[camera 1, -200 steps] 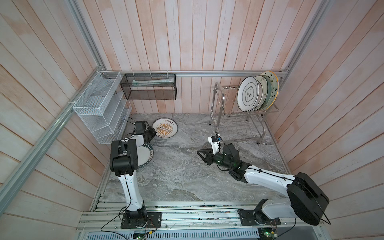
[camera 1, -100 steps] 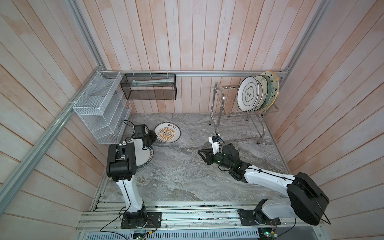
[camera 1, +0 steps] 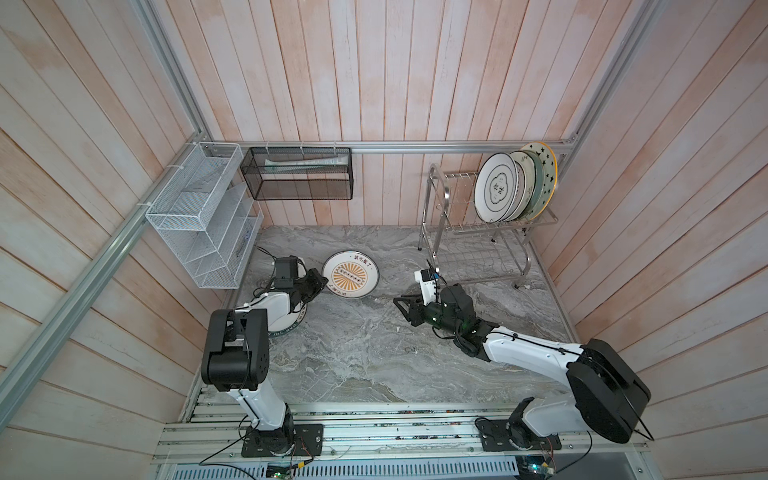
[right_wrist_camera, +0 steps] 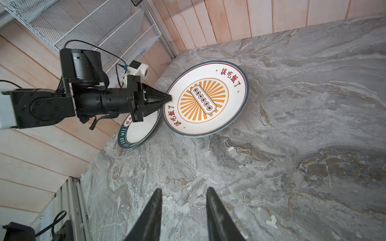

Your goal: Load the plates into the dish rack

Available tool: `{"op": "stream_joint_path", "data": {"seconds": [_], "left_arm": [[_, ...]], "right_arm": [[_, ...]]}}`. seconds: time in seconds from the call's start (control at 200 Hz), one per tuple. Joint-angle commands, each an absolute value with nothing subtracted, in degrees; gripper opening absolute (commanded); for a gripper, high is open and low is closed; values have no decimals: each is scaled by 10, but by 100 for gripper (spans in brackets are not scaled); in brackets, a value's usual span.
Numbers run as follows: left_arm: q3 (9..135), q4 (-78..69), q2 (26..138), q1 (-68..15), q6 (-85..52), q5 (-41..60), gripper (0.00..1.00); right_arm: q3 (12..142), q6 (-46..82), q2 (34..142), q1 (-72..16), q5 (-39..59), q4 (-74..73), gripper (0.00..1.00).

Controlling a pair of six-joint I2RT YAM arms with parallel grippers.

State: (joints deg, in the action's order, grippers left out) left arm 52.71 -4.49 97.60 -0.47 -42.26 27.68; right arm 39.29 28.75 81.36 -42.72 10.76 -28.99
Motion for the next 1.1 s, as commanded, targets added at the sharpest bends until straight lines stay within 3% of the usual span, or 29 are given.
{"op": "stream_joint_path", "data": {"seconds": [0.0, 0.445, 1.095], "left_arm": [[497, -85, 939, -21, -429, 310, 0], [343, -176, 867, -78, -462, 339, 0], [314, -220, 914, -88, -438, 334, 0]], "right_arm": [[414, 292, 830, -431, 97, -274, 37], [425, 318, 850, -418, 81, -262, 36], [401, 356, 859, -396, 98, -263, 37]]}}
